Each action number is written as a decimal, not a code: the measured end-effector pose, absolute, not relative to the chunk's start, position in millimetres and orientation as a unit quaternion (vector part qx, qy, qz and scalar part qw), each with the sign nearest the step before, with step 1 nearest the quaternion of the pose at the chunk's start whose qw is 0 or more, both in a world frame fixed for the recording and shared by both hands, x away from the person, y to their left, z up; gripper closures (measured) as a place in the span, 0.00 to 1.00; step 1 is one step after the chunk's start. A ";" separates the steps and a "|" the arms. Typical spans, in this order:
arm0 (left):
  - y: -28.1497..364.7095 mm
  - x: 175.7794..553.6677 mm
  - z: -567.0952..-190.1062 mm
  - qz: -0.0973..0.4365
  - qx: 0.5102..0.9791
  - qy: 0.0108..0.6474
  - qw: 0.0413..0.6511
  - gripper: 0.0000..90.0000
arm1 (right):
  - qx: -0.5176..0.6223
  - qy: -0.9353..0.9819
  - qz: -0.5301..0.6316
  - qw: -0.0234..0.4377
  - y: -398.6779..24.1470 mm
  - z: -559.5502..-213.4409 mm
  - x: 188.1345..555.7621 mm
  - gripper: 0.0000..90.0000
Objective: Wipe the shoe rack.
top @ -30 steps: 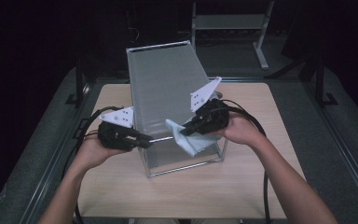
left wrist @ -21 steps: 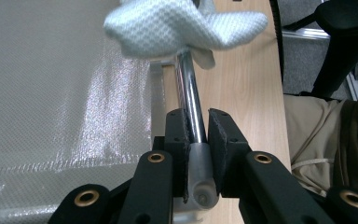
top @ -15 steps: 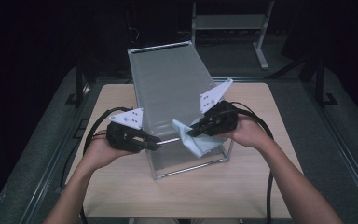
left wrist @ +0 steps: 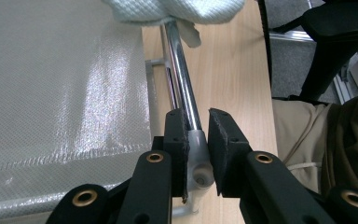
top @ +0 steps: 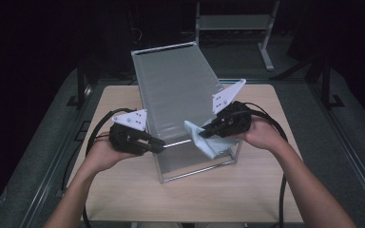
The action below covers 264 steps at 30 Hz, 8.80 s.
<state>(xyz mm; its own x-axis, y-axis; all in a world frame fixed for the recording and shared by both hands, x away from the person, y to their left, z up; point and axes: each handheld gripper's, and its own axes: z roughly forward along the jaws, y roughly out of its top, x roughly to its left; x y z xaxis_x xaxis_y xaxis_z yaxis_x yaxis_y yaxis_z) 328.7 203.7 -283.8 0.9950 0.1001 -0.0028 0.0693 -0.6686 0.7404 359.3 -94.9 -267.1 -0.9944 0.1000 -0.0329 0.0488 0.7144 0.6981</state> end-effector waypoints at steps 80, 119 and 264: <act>166.6 362.2 -274.5 0.000 0.913 0.031 0.407 0.75 | 0.076 0.920 0.384 -0.007 -169.9 -268.8 343.1 0.95; 146.9 363.4 -284.0 -0.001 0.899 0.033 0.438 0.71 | 0.046 0.932 0.358 -0.038 -117.3 -273.6 325.3 0.95; 192.7 396.6 -282.1 0.053 0.895 0.142 0.420 0.74 | 0.218 0.903 0.362 0.080 -211.6 -269.9 369.6 0.89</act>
<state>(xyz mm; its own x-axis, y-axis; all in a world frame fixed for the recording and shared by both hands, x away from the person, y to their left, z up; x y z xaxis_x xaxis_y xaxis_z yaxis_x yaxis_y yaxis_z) 396.6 192.7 -282.1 0.9540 0.2987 -0.0243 0.2097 -0.6076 0.7661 369.6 -211.6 -269.9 -0.8921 0.4516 0.0125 0.3351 0.6429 0.6888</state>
